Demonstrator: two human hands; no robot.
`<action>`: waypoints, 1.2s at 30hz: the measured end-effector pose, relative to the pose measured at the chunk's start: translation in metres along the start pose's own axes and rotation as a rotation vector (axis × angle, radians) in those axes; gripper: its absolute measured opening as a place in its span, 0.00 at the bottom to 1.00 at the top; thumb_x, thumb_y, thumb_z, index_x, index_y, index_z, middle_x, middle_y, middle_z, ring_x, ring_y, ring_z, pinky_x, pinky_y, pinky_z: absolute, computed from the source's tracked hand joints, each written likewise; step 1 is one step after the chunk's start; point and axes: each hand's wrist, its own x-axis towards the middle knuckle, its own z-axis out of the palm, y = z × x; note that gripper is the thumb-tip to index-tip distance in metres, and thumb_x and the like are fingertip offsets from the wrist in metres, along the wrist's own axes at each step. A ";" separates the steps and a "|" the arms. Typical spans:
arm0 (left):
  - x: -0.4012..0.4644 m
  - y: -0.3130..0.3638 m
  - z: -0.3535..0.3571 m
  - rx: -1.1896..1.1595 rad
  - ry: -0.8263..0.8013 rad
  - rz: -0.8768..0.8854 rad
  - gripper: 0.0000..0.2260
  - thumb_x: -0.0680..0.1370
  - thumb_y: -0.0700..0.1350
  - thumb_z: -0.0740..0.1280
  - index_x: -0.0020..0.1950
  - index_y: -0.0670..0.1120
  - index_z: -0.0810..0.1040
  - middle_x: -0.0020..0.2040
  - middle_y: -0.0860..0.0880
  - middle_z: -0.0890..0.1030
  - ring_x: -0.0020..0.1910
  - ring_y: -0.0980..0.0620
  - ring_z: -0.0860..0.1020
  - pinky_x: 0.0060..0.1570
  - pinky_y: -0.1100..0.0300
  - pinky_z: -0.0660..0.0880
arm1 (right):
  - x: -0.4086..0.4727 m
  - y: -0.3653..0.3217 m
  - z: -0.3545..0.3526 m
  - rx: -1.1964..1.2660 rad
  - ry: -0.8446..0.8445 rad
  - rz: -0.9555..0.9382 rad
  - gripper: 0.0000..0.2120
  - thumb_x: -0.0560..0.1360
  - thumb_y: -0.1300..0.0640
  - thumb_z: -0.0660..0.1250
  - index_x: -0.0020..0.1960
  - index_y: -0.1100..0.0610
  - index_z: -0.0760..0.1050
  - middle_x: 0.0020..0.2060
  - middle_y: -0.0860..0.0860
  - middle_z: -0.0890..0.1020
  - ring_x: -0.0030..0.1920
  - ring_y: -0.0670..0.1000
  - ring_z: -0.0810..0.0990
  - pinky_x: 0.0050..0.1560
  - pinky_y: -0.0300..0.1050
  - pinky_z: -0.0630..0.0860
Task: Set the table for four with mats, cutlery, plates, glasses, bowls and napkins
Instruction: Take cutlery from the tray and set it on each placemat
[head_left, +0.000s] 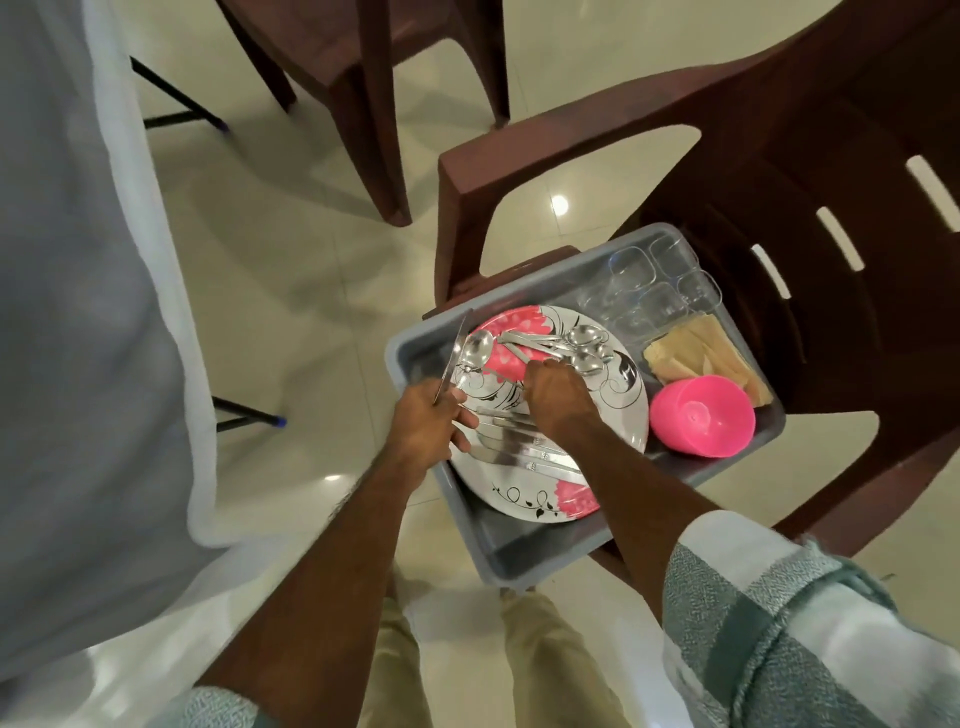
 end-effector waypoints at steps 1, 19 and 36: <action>-0.004 0.002 -0.001 -0.023 0.006 0.005 0.07 0.83 0.42 0.60 0.53 0.40 0.75 0.37 0.45 0.83 0.24 0.50 0.75 0.28 0.60 0.65 | -0.002 0.001 -0.004 0.058 -0.012 0.019 0.06 0.79 0.62 0.65 0.55 0.58 0.77 0.48 0.56 0.83 0.48 0.54 0.82 0.49 0.48 0.81; -0.188 0.043 -0.153 -0.508 0.535 0.150 0.11 0.84 0.49 0.63 0.50 0.44 0.80 0.42 0.43 0.86 0.37 0.43 0.85 0.35 0.48 0.82 | -0.101 -0.279 -0.189 1.309 -0.382 -0.138 0.07 0.72 0.68 0.74 0.44 0.62 0.77 0.33 0.55 0.83 0.32 0.50 0.80 0.34 0.42 0.76; -0.270 -0.063 -0.372 -0.751 0.806 0.159 0.14 0.79 0.49 0.69 0.34 0.48 0.78 0.30 0.49 0.78 0.30 0.54 0.72 0.33 0.58 0.68 | -0.108 -0.566 -0.187 0.583 -0.139 -0.675 0.16 0.70 0.51 0.78 0.55 0.53 0.78 0.48 0.49 0.80 0.48 0.46 0.77 0.50 0.39 0.72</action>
